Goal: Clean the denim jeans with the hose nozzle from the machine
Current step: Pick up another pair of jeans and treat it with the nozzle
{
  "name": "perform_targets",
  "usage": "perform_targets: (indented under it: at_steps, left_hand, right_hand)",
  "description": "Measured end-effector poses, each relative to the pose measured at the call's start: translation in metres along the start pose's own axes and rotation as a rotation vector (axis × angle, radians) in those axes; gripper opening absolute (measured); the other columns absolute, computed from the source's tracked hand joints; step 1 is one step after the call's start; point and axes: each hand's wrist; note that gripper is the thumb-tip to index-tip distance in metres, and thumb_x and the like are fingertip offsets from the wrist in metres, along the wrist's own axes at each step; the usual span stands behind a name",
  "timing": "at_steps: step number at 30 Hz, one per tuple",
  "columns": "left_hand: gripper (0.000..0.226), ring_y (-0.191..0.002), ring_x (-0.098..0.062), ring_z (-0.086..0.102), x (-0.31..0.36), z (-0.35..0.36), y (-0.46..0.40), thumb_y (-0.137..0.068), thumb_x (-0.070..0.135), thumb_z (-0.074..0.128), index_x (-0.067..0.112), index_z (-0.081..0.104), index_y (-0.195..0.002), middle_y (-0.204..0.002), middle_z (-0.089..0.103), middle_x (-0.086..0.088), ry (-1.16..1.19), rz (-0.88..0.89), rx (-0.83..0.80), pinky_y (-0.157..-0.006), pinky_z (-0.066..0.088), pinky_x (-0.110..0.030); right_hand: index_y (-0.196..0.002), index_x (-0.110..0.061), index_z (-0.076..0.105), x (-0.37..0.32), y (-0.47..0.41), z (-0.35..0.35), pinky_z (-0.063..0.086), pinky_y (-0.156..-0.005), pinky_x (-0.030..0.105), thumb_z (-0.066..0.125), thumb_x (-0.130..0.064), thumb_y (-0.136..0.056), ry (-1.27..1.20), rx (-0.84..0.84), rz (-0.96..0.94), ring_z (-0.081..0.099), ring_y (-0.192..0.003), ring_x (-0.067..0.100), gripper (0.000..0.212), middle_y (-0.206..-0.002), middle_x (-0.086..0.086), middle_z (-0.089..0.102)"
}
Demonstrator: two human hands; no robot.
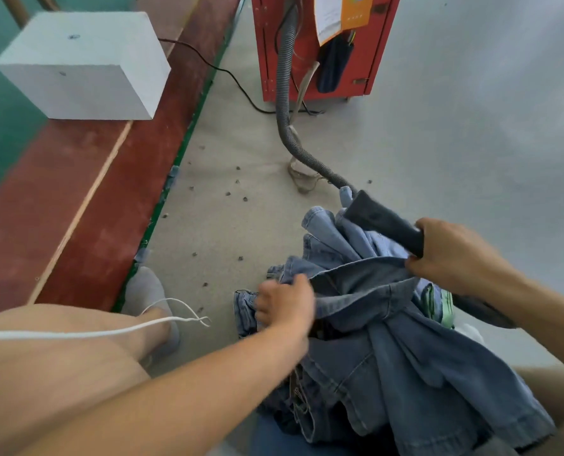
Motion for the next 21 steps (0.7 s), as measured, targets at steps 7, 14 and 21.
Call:
perform_targets:
  at_steps: [7, 14, 21]
  left_hand:
    - [0.048, -0.075, -0.018, 0.066, 0.005, -0.015, -0.011, -0.090, -0.024, 0.033, 0.004, 0.067, -0.111, -0.090, 0.071, -0.010, 0.329, -0.212, -0.880, -0.083, 0.062, -0.031]
    - [0.005, -0.099, -0.003, 0.069, 0.007, 0.009, -0.005, -0.098, 0.027, 0.070, 0.032, 0.071, -0.102, -0.104, 0.076, 0.011, 0.002, 0.356, -0.670, -0.076, 0.052, -0.015]
    - [0.023, -0.108, -0.029, 0.073, 0.029, 0.030, 0.014, -0.108, 0.017, 0.050, 0.017, 0.072, -0.107, -0.108, 0.078, -0.010, 0.473, 0.261, -0.628, -0.093, 0.061, -0.042]
  right_hand:
    - [-0.085, -0.019, 0.059, 0.041, -0.007, -0.010, 0.045, -0.053, 0.033, 0.081, -0.016, -0.080, -0.090, 0.096, 0.118, 0.061, -0.061, 0.028, 0.023, -0.069, 0.008, 0.064]
    - [-0.087, -0.018, 0.061, 0.060, -0.014, -0.006, 0.054, -0.057, 0.037, 0.080, -0.017, -0.081, -0.114, 0.090, 0.144, 0.065, -0.062, 0.030, 0.020, -0.068, 0.010, 0.068]
    - [-0.081, -0.021, 0.057, 0.071, -0.017, -0.006, 0.049, -0.054, 0.034, 0.078, -0.015, -0.082, -0.138, 0.050, 0.149, 0.065, -0.063, 0.029, 0.022, -0.068, 0.009, 0.066]
Point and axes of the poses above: each hand's wrist, its own y-axis away from the middle knuckle, its own z-axis out of the palm, x = y × z
